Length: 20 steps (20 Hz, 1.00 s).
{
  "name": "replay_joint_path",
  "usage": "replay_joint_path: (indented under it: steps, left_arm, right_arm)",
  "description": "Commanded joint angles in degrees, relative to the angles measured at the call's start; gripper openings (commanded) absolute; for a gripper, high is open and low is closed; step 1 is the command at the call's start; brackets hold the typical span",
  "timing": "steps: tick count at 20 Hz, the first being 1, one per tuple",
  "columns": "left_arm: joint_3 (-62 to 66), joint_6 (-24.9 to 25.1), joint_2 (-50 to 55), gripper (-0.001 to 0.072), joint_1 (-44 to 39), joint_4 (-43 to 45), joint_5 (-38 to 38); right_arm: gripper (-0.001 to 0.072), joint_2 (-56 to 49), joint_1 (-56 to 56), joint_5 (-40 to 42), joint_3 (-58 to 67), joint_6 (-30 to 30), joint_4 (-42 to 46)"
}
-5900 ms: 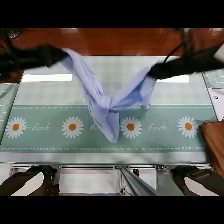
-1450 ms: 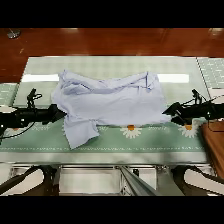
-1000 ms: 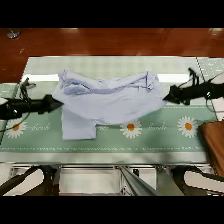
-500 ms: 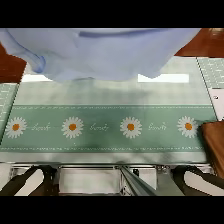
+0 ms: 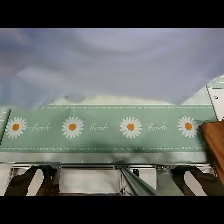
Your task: Fold the shirts.
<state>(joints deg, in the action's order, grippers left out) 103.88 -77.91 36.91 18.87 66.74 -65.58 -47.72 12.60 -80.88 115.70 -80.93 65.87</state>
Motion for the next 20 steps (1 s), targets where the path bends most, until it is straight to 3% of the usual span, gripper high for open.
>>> replay_joint_path:
  steps: [1, 4, 8, 14, 18, 20]
  left_arm:
    - [-0.07, -1.97, -6.19, 0.0023, -1.66, 9.55, -2.34]
    - [-4.22, -2.99, -8.07, 0.0023, -2.99, 10.91, -3.37]
    - [-18.78, -5.33, -6.99, 0.0023, -2.95, 10.21, -3.08]
    - [-34.34, -2.27, 9.01, 0.0024, -3.15, -1.03, 4.31]
    - [-34.58, -2.51, 25.42, 0.0024, -6.86, -1.46, 12.52]
    - [-34.16, -6.05, 32.76, 0.0024, -9.29, -1.46, 17.77]
  right_arm:
    - [0.0032, 4.83, -0.02, -4.94, -0.24, -1.84, 2.69]
    - [0.0032, 5.09, -0.04, -11.82, -1.86, -3.08, 2.58]
    - [0.0032, 4.55, -0.04, -10.88, -13.4, -2.82, 2.08]
    - [0.0032, -6.93, -0.09, 0.59, -33.64, -0.26, 0.55]
    - [0.0032, -22.16, -0.09, 10.82, -35.65, 2.73, -4.15]
    - [0.0032, -29.42, -0.11, 18.23, -34.84, 4.11, -9.62]
